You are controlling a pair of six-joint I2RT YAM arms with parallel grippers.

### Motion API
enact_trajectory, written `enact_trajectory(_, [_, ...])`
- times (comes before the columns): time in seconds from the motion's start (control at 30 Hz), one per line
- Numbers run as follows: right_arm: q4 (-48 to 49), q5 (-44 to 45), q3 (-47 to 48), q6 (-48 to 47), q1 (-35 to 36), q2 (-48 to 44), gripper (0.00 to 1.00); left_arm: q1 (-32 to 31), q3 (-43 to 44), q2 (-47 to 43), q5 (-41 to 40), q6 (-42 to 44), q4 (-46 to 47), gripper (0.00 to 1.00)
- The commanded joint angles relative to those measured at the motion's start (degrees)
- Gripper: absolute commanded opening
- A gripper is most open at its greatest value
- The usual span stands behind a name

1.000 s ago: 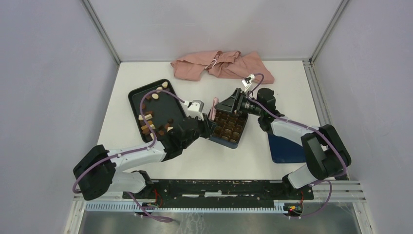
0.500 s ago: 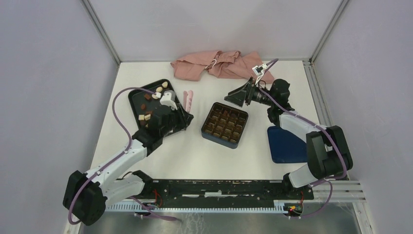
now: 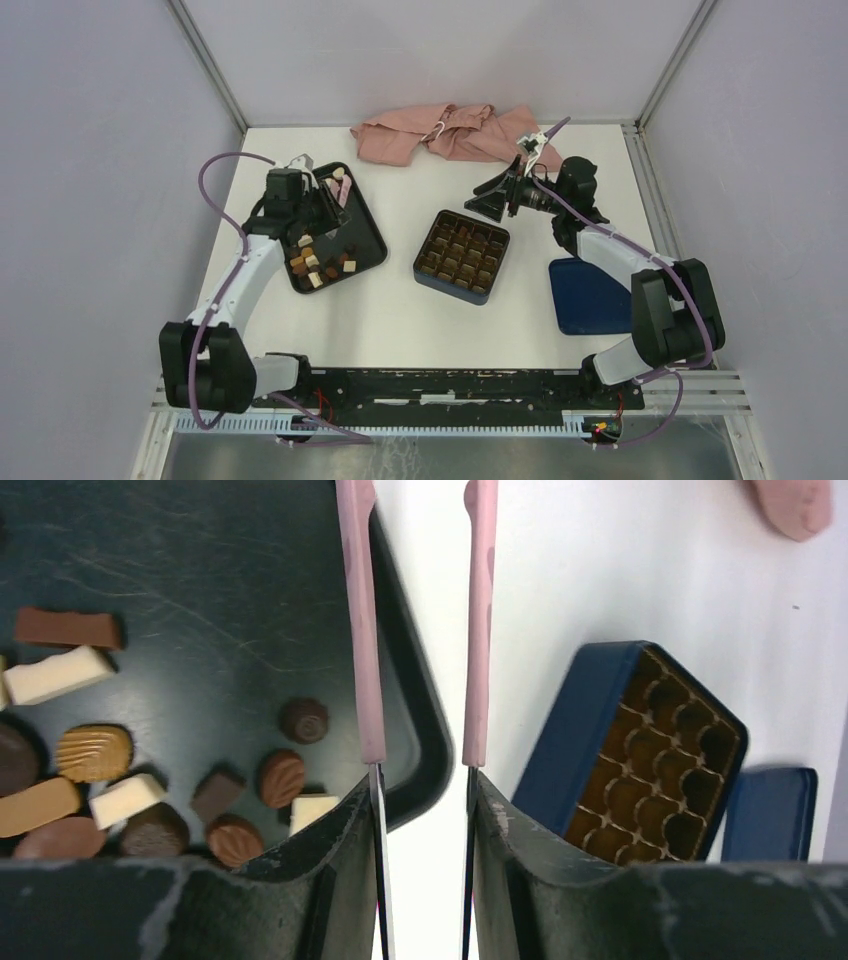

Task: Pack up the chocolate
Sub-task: Pick up the fake chocolate from the plate.

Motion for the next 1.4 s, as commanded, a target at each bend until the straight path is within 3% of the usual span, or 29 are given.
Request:
enact_trajectory(0.0, [-0.8,-0.7,2.7,-3.3,-0.7,-0.3,0.74,5.1,5.7,5.8,5.7,6.7,-4.4,0.39])
enact_trajectory(0.27, [-1.1,-0.7,2.7,-3.4,-1.0,1.1,0.74,11.8,11.0,15.7,5.4,10.3,-8.2,0.39])
enact_trajectory(0.63, [-1.0,-0.8,2.8,-3.2,-1.0,2.3,0.74,12.3,19.8,25.3,2.4,12.4,-14.0,0.38])
enact_trajectory(1.37, [-0.3,-0.7,2.6,-2.3,-0.9,2.6,0.74,12.2,23.2,29.2,-2.0,10.4,-18.2,0.39])
